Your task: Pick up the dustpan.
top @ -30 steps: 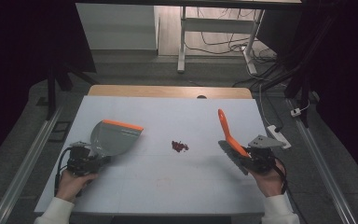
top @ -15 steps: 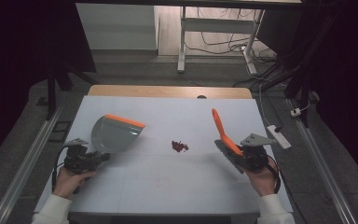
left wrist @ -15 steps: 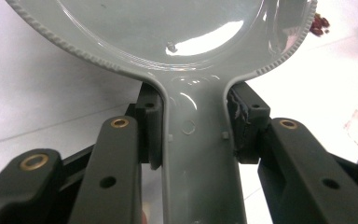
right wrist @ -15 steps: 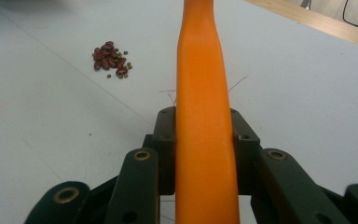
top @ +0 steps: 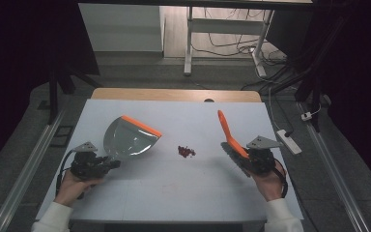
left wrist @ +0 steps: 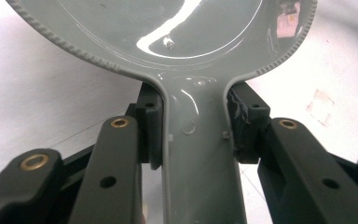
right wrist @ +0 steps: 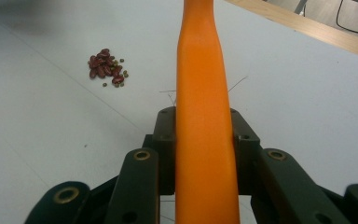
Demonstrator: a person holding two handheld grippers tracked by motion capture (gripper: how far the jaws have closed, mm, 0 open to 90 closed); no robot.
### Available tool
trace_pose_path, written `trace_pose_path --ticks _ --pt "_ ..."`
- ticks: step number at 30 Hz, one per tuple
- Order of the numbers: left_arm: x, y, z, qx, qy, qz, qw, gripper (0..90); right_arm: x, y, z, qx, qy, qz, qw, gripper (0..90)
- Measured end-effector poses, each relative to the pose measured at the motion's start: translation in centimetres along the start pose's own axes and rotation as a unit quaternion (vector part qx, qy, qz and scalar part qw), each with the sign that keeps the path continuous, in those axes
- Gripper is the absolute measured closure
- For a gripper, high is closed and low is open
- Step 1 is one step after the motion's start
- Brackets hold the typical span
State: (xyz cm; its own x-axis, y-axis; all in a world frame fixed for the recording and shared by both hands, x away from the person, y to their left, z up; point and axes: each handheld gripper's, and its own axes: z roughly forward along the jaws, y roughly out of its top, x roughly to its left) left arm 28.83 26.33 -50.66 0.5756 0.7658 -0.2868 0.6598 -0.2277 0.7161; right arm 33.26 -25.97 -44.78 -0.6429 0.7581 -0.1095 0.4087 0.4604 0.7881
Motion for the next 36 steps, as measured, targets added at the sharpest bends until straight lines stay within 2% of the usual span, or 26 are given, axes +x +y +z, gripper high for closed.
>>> trace_pose_path --ticks 12,16,22,27,36 --pt "-0.8 0.9 0.3 0.010 -0.013 0.029 0.9995 61.7 -0.4 1.0 0.7 -0.011 0.002 0.005 0.9999 69.9" --pt "-1.1 1.3 0.4 0.008 -0.016 0.035 0.9992 61.7 -0.4 1.7 1.3 -0.021 0.004 0.016 0.9996 69.9" --pt "-1.5 1.8 1.0 0.017 -0.019 0.050 0.9984 61.7 -0.4 2.3 1.9 -0.027 0.006 0.020 0.9994 69.9" --pt "-1.8 2.3 1.8 0.025 -0.027 0.055 0.9978 61.7 -0.5 2.6 2.5 -0.028 0.008 0.022 0.9994 69.9" --pt "-2.9 3.2 3.1 0.051 -0.047 0.089 0.9936 61.7 -0.6 3.3 3.6 -0.029 0.011 0.021 0.9993 69.9"
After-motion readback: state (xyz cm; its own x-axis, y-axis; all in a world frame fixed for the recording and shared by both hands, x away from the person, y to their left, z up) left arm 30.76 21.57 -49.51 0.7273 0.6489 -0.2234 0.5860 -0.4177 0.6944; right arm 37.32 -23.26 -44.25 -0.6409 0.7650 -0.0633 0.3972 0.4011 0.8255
